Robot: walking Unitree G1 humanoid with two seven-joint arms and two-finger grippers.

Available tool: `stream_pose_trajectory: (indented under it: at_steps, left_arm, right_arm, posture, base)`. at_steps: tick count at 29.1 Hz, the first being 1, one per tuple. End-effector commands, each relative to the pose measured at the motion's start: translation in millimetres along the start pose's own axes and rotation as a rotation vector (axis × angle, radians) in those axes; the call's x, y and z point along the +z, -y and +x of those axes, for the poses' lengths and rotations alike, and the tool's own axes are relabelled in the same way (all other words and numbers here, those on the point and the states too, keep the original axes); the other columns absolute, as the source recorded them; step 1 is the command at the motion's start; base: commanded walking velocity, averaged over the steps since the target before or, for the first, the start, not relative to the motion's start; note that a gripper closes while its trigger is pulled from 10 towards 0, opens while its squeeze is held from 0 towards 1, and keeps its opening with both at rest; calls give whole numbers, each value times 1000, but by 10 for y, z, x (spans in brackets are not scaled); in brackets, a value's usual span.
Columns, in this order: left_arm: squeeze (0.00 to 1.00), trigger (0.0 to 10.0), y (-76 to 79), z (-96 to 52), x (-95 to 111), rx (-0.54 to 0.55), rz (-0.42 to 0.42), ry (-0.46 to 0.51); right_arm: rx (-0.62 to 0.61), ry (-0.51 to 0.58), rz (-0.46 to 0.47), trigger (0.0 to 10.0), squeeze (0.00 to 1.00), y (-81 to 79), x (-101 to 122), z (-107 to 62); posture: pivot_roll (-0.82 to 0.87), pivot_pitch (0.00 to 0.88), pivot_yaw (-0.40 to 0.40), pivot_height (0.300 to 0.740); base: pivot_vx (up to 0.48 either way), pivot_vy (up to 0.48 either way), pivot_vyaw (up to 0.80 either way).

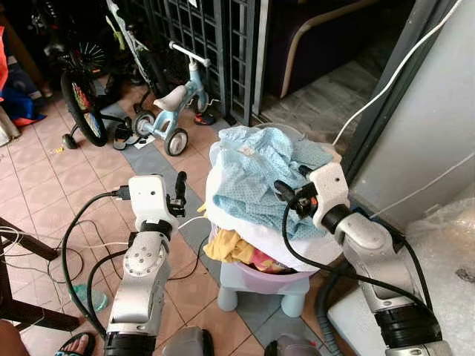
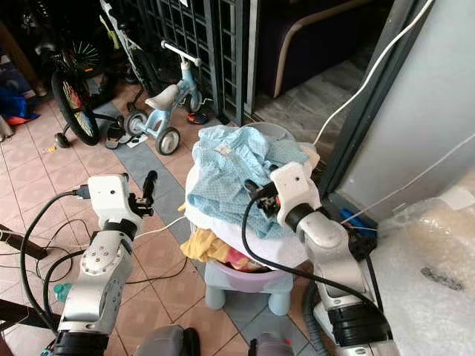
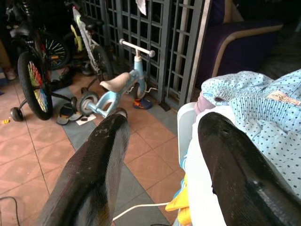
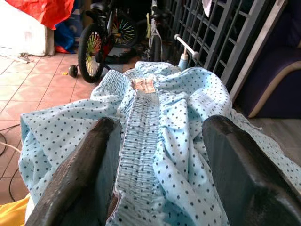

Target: Clothes washing

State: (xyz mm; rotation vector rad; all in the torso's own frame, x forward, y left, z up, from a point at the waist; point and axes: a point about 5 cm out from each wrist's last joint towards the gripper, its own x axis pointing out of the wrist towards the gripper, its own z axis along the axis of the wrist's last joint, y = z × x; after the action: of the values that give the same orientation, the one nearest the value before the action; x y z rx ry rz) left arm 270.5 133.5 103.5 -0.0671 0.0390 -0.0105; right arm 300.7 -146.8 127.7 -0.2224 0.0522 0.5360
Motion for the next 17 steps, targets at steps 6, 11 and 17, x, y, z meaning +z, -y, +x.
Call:
stream_pose_trajectory:
  at_steps: [6,11,17]
  left_arm:
    - [0,10000,-83,-49,28,18,11,4]
    - [0,10000,-78,-46,59,16,10,7]
    - [0,10000,-66,-36,54,4,15,3]
  right_arm:
    - [211,-42,-145,10000,0,-82,-32,121]
    - [271,-178,-287,10000,0,-109,-256,124]
    - [226,-269,-506,10000,0,-24,-419,98]
  posture:
    - [13,107,43,740]
    - [23,105,44,740]
    - [12,103,53,740]
  base:
    - [0,0,0]
    - [0,0,0]
    - [0,0,0]
